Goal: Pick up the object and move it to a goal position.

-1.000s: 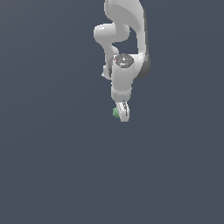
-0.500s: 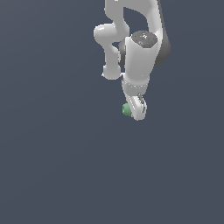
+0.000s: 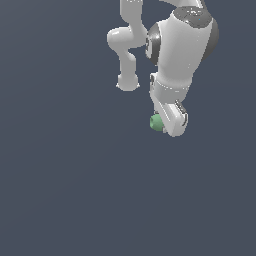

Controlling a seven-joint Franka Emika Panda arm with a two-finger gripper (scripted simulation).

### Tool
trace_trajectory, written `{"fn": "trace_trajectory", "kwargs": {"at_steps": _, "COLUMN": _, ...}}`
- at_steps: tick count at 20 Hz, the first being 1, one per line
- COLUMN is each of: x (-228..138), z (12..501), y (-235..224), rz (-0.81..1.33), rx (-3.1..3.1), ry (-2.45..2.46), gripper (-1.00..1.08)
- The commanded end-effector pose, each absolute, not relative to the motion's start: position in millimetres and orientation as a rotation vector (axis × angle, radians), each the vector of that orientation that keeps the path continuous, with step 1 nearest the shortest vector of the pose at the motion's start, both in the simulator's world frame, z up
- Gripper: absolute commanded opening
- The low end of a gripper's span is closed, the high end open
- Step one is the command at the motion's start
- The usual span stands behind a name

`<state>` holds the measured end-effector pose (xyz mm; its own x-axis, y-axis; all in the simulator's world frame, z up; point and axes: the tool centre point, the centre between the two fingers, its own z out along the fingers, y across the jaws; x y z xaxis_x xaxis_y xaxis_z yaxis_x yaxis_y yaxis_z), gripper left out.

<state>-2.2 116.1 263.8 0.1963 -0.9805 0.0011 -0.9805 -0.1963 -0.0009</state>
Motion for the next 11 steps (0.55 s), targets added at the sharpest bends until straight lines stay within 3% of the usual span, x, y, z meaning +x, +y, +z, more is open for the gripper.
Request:
{"fn": "trace_trajectory", "kwargs": {"at_steps": 1, "x": 3.4, "z": 272.1, "y": 120.6, "rz": 0.001, "rx": 2.429, "ry": -1.991, "gripper": -1.0}}
{"fn": "trace_trajectory", "kwargs": {"at_steps": 11, "x": 11.9, "z": 282.9, "y": 126.7, "rz": 0.0, "rx": 2.43, "ry": -1.991, "gripper": -1.0}}
